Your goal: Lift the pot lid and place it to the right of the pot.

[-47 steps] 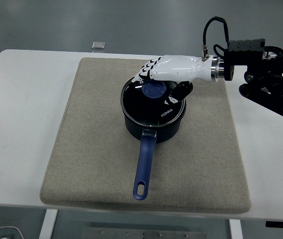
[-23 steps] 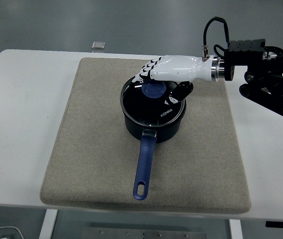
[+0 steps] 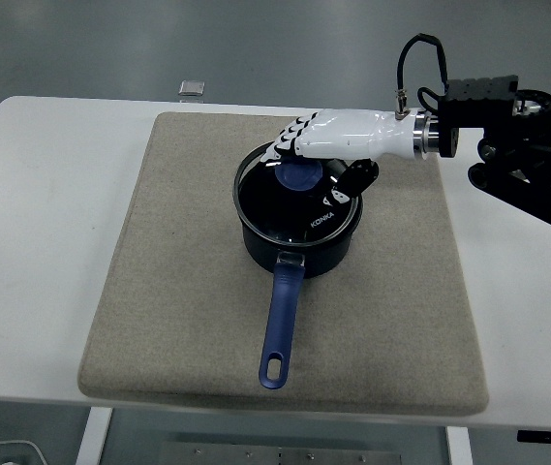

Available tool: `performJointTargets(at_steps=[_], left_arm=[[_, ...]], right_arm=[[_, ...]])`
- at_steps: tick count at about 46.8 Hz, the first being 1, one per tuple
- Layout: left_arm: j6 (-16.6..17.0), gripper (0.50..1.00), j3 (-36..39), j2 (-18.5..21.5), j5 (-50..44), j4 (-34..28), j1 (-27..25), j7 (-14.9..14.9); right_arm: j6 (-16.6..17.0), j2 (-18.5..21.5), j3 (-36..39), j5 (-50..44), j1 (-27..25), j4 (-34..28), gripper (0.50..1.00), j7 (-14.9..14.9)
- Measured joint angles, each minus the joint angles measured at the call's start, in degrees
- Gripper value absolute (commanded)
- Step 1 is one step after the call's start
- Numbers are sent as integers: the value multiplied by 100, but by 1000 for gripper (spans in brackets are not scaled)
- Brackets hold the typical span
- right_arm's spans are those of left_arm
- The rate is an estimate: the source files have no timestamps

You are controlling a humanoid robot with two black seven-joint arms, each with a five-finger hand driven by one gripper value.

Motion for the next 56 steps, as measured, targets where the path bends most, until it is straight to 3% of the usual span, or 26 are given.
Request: performJointTargets(at_steps=[6,11,14,16,24,56], left_arm=[[0,1000,0,0,1,0,0,0],[0,1000,-1,0,1,0,0,0],[0,1000,0,0,2,0,0,0],[0,1000,0,0,2,0,0,0],[0,1000,3,0,-1,0,0,0],[0,1000,3,0,-1,3,-1,0]], right_arm=[[0,8,0,-3,-9,6,836,0],[11,9,-2,-3,-9,9,815,0],[11,9,-17,-4,-8,9,762,0],[11,9,-34,-6,-8,9,754,0],[42,6,-59,-6,13,10,501,0],[205,17,-332,-73,252,71,500,-2]])
